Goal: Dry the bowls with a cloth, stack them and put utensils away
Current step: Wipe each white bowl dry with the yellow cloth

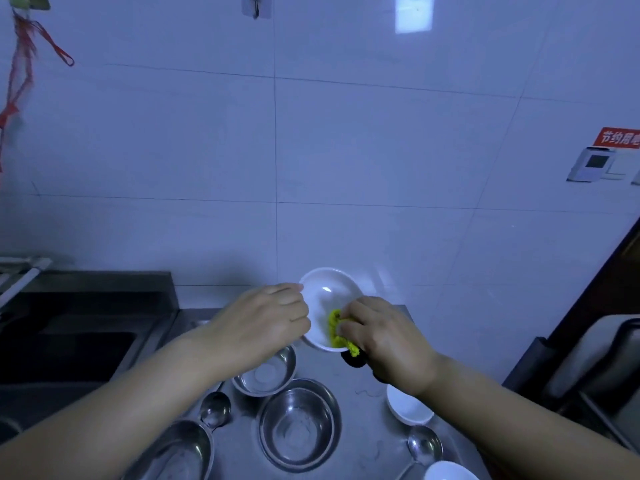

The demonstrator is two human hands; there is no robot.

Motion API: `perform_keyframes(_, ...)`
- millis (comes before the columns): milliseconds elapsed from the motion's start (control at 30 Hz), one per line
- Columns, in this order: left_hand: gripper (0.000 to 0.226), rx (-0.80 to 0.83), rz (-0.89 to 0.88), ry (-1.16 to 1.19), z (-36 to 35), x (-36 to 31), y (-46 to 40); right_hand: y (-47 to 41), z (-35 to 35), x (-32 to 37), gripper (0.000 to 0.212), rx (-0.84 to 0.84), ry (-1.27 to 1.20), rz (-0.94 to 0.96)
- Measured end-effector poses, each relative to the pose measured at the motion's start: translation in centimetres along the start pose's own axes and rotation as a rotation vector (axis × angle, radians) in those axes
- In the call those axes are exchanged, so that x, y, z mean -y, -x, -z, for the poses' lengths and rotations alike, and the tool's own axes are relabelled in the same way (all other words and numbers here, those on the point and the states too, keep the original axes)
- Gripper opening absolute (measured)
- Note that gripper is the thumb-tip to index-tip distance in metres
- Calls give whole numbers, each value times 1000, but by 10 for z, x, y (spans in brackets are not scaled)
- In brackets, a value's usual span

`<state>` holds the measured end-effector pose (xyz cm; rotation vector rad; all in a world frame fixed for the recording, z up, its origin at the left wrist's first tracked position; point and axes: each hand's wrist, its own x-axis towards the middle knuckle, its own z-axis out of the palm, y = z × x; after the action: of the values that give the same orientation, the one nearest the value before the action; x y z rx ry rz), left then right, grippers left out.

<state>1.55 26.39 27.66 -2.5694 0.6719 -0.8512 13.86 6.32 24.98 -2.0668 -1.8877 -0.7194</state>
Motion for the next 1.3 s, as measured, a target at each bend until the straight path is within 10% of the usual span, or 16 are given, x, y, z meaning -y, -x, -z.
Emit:
perform_keyframes(300,18,18,72,130,-75,-46,-55,59,-26,-29,35,-10,-193,-351)
perform_keyframes(700,38,533,237,436,-257,-154,-107,237,-44,-123,29,-19,-105,-953)
perform_keyframes(1300,13,468,214,547,-352,-224,-109,281,-90,-145,40,-35,-325,-1072)
